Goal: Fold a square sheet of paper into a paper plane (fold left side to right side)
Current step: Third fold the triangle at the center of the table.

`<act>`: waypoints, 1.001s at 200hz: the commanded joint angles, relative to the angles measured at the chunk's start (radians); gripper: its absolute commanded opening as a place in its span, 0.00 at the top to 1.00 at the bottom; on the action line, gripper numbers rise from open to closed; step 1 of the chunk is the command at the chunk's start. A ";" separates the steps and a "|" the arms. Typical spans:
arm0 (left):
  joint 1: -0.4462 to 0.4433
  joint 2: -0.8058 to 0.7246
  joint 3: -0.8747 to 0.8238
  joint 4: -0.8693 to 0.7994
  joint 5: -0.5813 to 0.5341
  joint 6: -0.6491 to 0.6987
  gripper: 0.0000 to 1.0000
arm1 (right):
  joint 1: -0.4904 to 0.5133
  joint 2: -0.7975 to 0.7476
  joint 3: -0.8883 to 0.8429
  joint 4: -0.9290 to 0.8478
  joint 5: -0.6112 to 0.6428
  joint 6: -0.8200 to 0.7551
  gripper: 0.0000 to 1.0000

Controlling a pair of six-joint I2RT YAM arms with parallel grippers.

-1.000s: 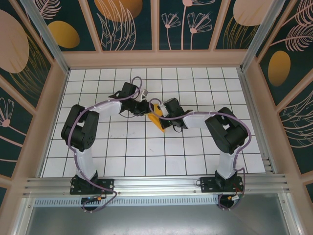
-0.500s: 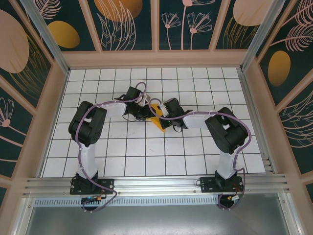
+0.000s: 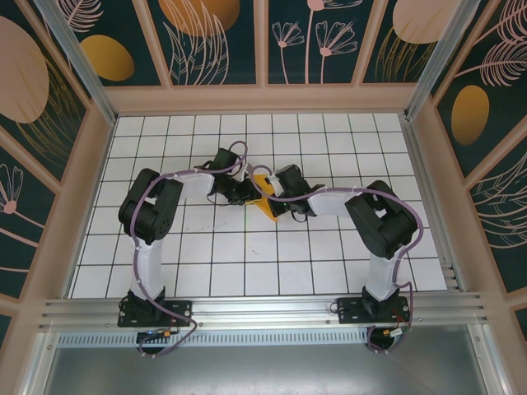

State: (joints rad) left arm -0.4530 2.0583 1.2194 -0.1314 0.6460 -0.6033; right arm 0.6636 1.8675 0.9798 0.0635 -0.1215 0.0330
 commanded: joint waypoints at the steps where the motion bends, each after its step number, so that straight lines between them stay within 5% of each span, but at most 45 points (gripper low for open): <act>1: -0.006 0.050 -0.016 -0.014 -0.043 0.025 0.72 | 0.002 -0.001 0.003 -0.078 -0.005 0.013 0.99; 62: -0.007 0.061 -0.027 -0.022 -0.068 0.031 0.72 | -0.045 -0.179 0.013 -0.123 -0.089 0.072 0.69; 144: -0.007 0.057 -0.026 -0.022 -0.070 0.033 0.73 | -0.047 -0.191 -0.020 -0.072 -0.448 0.221 0.68; 200: -0.007 0.058 -0.020 -0.024 -0.070 0.033 0.73 | -0.047 -0.067 0.030 -0.110 -0.459 0.201 0.68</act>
State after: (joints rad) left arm -0.4530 2.0621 1.2190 -0.1307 0.6464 -0.6033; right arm 0.6167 1.7592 0.9703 -0.0319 -0.5449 0.2325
